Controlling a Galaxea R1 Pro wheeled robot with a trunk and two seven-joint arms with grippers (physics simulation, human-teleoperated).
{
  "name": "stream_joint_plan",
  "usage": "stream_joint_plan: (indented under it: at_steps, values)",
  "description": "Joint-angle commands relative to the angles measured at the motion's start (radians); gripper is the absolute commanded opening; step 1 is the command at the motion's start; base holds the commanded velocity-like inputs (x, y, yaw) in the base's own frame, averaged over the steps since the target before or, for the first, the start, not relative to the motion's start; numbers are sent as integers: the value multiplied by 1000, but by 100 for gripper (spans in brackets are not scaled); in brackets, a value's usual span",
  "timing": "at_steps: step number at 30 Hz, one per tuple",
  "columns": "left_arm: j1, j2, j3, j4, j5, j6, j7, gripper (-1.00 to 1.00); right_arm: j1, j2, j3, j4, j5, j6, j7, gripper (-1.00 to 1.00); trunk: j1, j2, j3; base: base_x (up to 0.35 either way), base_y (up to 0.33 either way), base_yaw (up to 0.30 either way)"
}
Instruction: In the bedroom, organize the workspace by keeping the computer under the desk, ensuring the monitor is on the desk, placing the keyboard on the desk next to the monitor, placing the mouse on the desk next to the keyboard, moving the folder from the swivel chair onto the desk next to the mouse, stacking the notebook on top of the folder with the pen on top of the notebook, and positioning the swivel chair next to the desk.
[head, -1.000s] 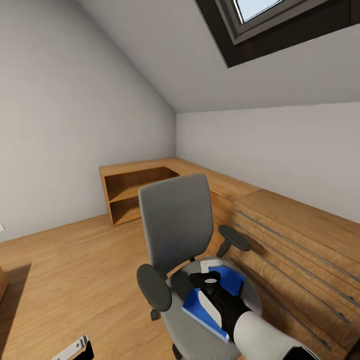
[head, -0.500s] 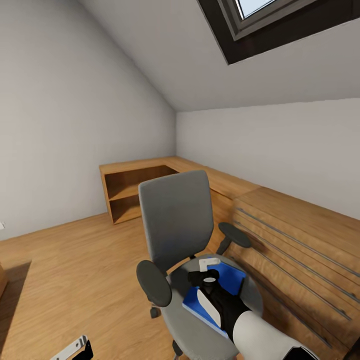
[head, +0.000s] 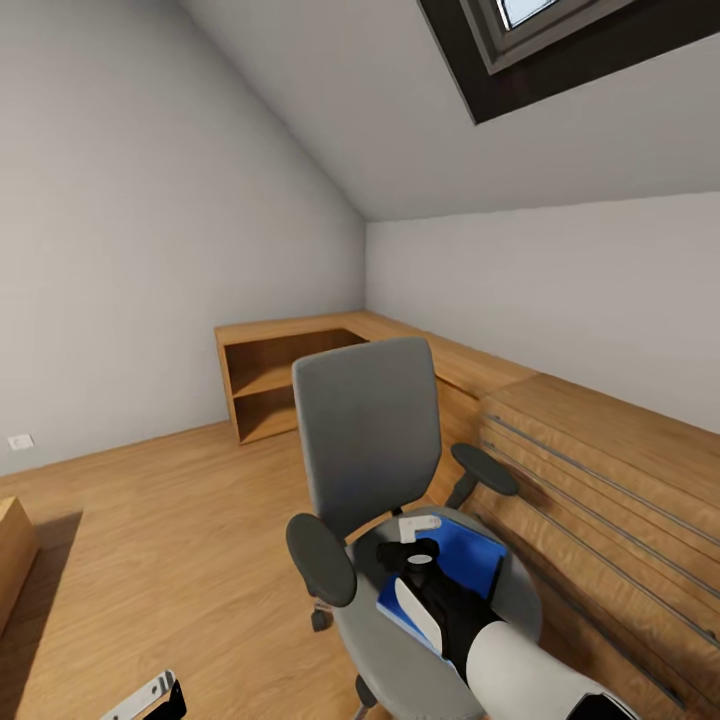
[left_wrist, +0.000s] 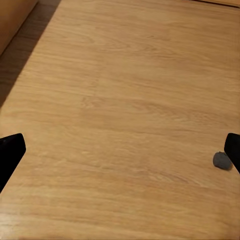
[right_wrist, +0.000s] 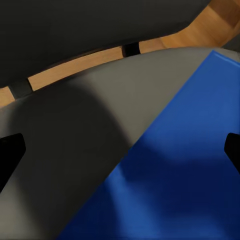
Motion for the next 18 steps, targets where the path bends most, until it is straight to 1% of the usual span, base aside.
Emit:
stream_joint_plan:
  at_steps: [1,18]
  values:
    - [0,1,-2,-1,10,-9,2,100,-1,-1,8,-2,-7,5,-9,100,4,-8,-4,0,0,3]
    - [0,1,-3,-1,10,-9,2,100,-1,-2,7,0,-11,8,-8,100,69,-127,-57,0,0,0]
